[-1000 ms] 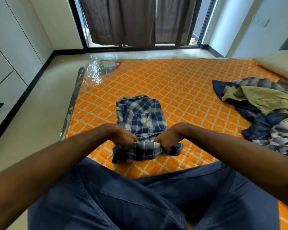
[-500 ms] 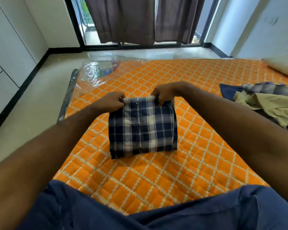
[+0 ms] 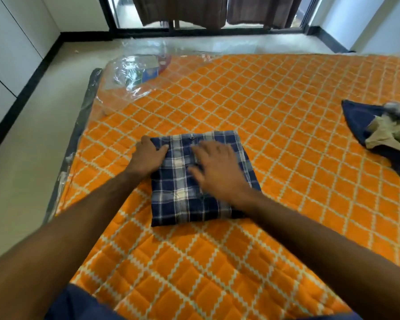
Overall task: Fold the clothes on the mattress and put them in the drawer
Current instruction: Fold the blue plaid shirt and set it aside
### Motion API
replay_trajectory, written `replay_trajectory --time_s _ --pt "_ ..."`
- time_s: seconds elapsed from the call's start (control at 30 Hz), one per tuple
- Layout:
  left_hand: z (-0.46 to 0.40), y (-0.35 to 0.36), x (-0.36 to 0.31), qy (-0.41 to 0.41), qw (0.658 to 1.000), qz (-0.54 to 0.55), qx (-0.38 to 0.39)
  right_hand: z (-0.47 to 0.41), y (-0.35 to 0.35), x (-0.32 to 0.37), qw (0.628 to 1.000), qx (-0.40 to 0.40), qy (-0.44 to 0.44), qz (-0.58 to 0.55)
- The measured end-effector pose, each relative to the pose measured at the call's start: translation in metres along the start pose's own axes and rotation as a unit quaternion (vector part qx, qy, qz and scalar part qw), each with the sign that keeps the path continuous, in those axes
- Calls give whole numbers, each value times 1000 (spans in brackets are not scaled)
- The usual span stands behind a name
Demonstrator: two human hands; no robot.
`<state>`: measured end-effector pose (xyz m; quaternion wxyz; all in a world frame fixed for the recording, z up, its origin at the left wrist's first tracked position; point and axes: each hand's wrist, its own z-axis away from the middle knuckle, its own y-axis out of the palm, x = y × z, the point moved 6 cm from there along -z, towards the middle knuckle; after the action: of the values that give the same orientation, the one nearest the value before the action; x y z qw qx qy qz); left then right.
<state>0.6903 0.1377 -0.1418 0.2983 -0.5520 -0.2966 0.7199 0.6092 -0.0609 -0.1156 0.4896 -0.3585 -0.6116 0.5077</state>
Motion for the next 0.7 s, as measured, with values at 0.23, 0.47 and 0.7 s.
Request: replay_trajectory --time_s 0.23,0.47,0.7 --pt "51 18 -6 -68 962 189 185 23 71 -9 998 47 23 -25" --pt "95 5 -35 -12 952 265 152 25 40 -5 973 98 68 -197" --pt "112 -69 -178 181 971 91 124 44 -52 38 623 29 106 -774"
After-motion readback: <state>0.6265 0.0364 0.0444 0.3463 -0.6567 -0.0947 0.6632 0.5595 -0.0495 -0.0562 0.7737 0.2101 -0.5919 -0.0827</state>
